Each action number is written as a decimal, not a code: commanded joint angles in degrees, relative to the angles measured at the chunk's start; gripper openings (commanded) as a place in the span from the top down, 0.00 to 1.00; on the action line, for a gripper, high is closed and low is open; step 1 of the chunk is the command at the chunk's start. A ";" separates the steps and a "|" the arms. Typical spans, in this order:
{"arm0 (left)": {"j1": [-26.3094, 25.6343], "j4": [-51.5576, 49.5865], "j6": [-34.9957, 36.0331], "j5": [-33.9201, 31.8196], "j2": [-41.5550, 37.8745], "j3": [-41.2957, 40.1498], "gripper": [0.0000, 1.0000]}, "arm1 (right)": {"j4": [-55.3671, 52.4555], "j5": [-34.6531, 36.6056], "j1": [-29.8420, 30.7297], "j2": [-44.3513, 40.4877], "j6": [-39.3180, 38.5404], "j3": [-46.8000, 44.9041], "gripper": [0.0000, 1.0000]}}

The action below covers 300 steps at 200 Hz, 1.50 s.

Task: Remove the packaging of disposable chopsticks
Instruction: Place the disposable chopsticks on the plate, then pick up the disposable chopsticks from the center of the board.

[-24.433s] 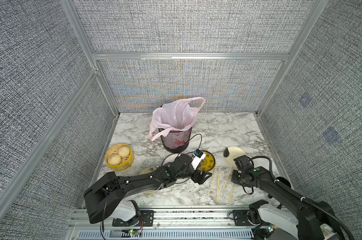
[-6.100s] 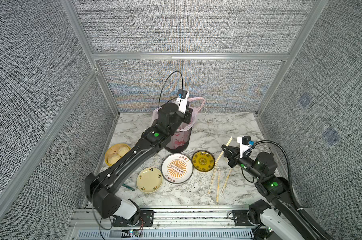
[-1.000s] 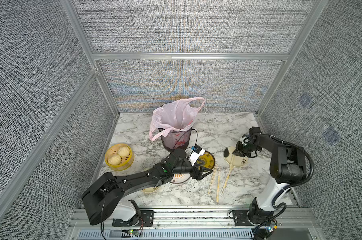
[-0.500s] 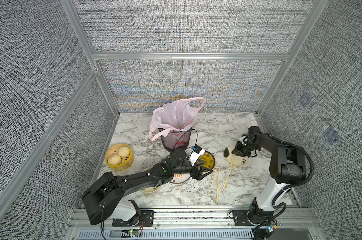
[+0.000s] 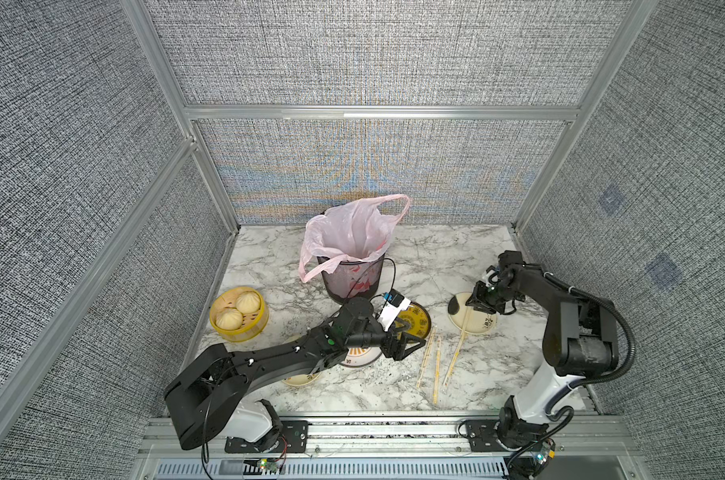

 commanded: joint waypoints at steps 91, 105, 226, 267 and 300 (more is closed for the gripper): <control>-0.02 -3.46 1.11 -6.48 -5.52 -2.12 0.08 | -5.19 12.40 10.87 -24.80 3.50 -7.20 0.01; -0.02 -3.90 1.04 -7.27 -6.58 -2.91 0.06 | -5.10 13.56 14.49 -29.73 4.83 -10.03 0.01; -0.35 -1.10 -1.77 -6.64 -8.95 -8.27 0.00 | 6.78 26.05 39.37 -51.23 18.30 -37.10 0.05; -1.01 -0.12 -2.90 -6.96 -8.53 -8.51 0.00 | 10.66 28.08 39.37 -46.04 19.40 -39.77 0.08; -1.60 1.28 -3.28 -7.08 -6.84 -8.46 0.00 | 11.29 28.34 39.37 -43.97 19.38 -40.26 0.04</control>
